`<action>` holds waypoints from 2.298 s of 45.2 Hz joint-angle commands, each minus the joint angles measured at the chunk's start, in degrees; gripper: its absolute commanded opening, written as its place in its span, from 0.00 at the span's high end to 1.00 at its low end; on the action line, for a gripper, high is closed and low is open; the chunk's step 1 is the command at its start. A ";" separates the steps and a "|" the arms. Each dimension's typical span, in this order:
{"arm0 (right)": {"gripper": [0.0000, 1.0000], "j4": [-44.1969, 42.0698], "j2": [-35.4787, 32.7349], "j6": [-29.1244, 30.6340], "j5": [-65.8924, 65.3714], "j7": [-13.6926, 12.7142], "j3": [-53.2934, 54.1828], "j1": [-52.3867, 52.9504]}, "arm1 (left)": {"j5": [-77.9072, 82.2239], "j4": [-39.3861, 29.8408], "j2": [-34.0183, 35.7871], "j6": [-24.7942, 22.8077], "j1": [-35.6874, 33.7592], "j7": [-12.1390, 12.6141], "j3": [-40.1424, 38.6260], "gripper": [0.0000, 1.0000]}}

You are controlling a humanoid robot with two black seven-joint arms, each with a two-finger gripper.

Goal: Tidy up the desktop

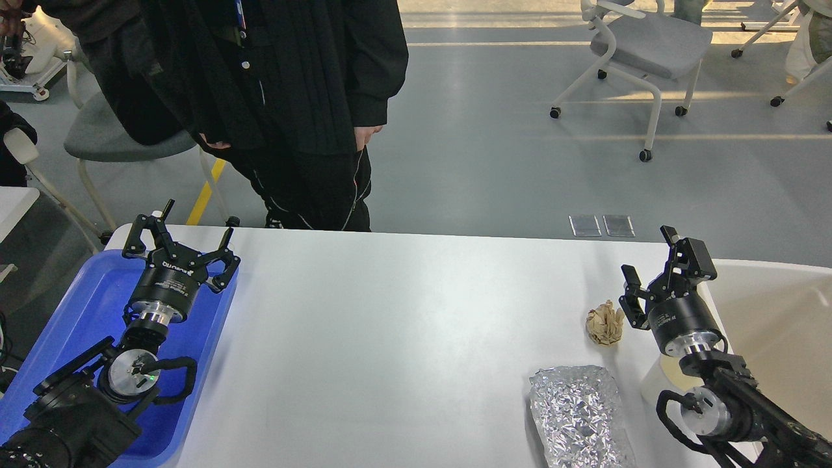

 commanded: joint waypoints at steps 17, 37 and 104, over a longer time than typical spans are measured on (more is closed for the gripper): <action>0.00 -0.34 -0.19 0.36 0.20 0.03 0.25 1.01 | 0.01 0.00 0.00 0.09 -0.08 0.00 -0.04 0.00; 0.00 -0.34 -0.89 0.36 0.73 0.03 0.25 1.80 | 0.01 0.00 0.00 0.09 -0.08 0.00 -0.04 0.00; 0.00 16.18 -36.22 10.02 -1.55 -16.14 -25.58 19.37 | 0.18 -0.09 -0.09 -0.44 -0.17 0.00 0.13 0.00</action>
